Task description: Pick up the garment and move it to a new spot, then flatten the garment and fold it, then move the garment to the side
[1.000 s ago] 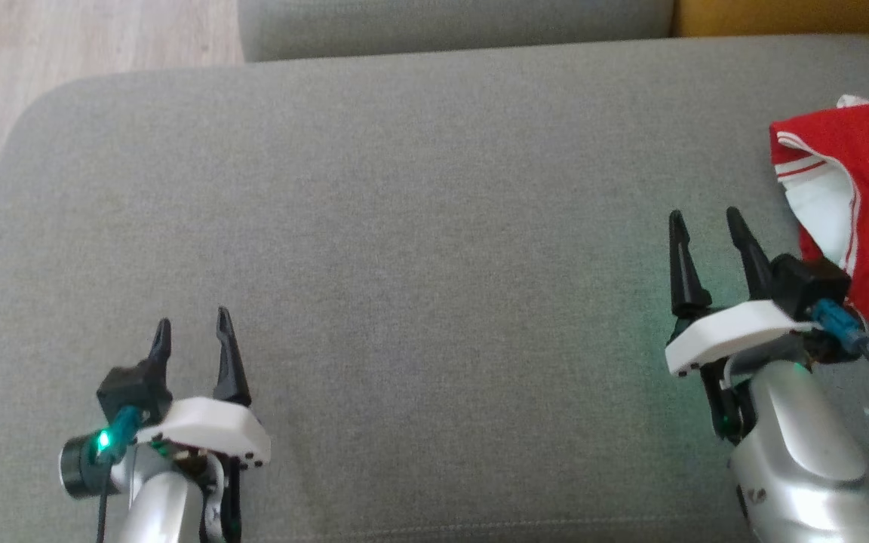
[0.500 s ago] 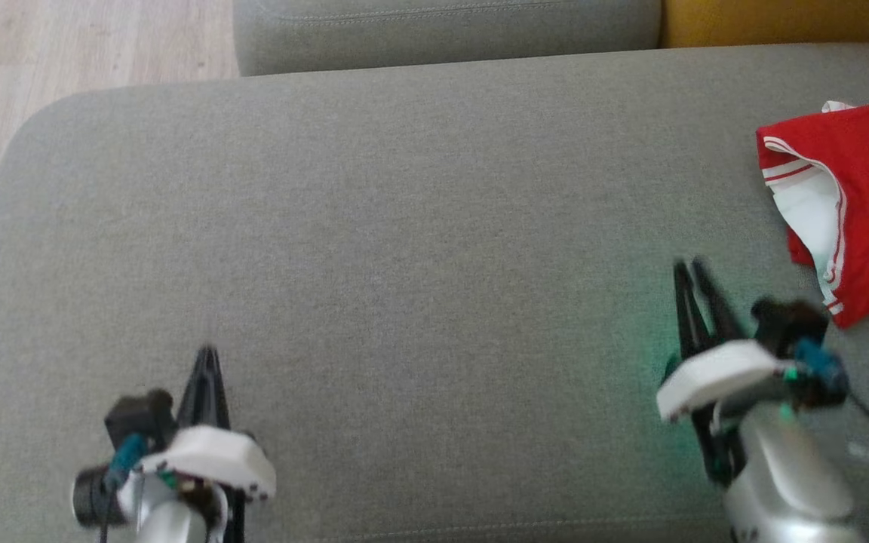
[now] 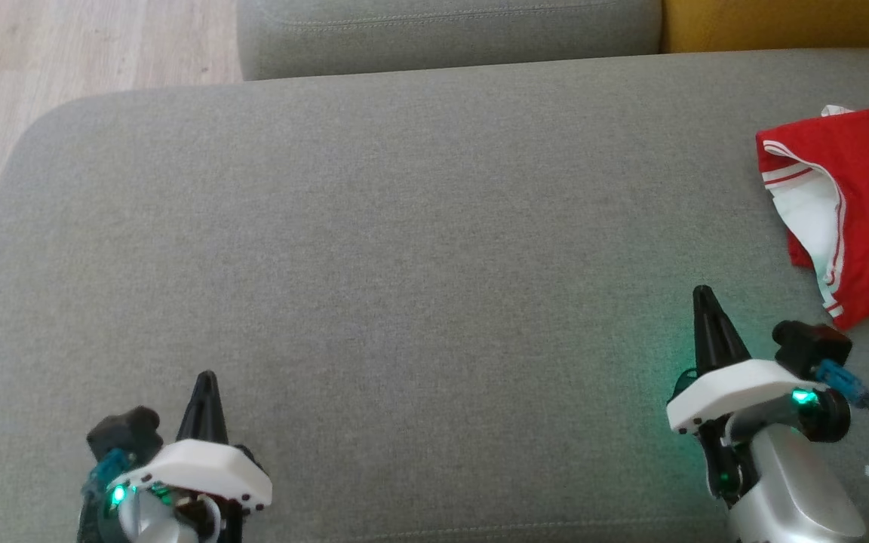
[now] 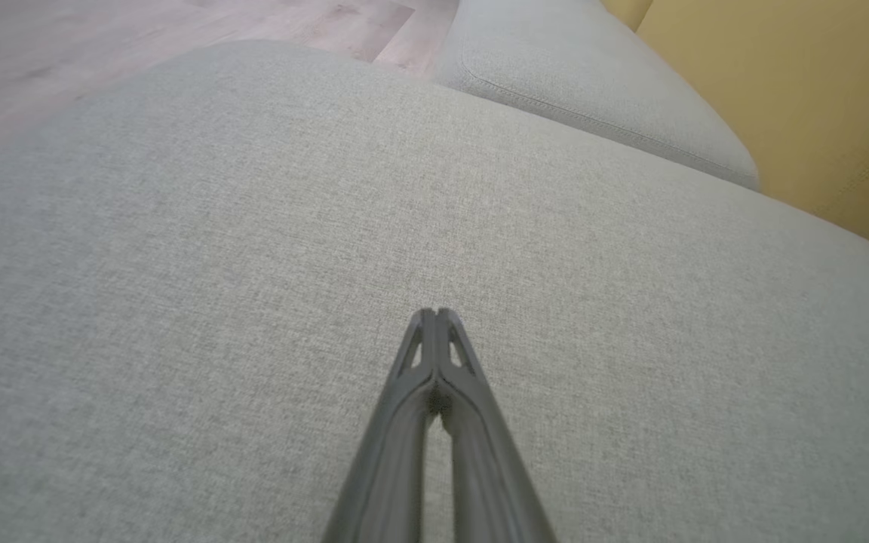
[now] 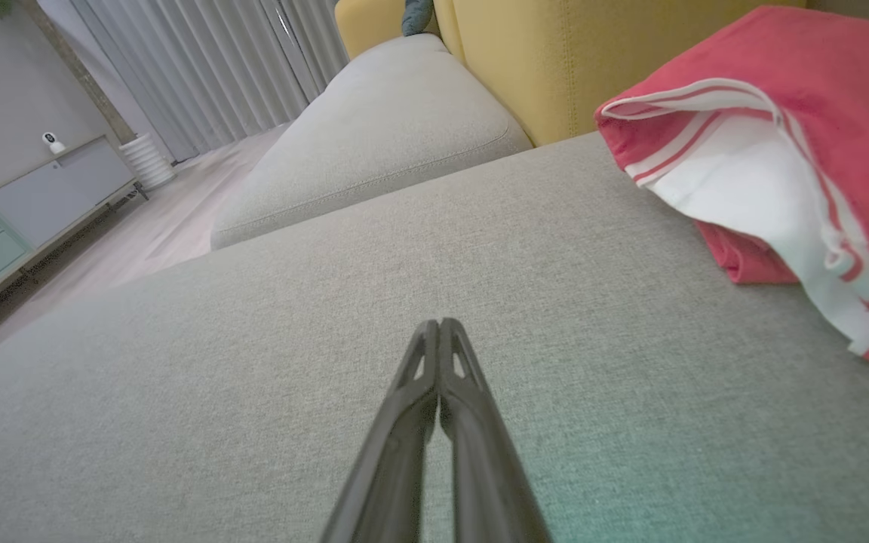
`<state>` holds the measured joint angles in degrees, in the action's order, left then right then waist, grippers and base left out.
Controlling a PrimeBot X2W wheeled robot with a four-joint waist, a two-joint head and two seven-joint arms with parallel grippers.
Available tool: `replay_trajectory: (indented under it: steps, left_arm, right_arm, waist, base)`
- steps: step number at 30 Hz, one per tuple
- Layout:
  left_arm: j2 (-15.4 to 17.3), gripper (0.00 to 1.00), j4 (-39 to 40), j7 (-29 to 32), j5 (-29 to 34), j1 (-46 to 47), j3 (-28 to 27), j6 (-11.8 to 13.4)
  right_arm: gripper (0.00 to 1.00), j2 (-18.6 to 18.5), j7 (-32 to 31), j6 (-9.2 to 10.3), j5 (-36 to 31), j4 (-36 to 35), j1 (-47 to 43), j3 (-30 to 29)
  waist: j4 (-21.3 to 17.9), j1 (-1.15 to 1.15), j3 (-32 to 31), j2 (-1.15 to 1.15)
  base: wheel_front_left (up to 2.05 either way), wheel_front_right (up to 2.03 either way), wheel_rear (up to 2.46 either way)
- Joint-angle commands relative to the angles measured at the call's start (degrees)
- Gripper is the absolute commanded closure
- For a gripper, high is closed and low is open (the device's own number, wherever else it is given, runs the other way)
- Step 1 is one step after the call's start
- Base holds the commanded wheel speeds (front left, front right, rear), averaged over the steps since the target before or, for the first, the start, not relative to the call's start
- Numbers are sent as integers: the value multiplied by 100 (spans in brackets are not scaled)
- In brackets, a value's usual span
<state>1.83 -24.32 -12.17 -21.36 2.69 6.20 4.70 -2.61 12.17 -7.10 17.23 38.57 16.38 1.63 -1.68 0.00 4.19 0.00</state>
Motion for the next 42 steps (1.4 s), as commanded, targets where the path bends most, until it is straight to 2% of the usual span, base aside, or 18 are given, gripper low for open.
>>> replay_trajectory:
  steps: [1,42]
  left_arm:
    - [37,100,208,25,-156,247,-126,-37]
    - [62,100,510,696,-2691,282,-543,-469]
  right_arm:
    - [100,-30,-32,-5,182,-249,201,-19]
    - [100,-29,-698,-17,2859,-1063,-251,-305]
  waist:
    - [2,0,-5,0]
    - [63,0,-150,0]
  base:
    - [0,0,0]
    - [0,0,0]
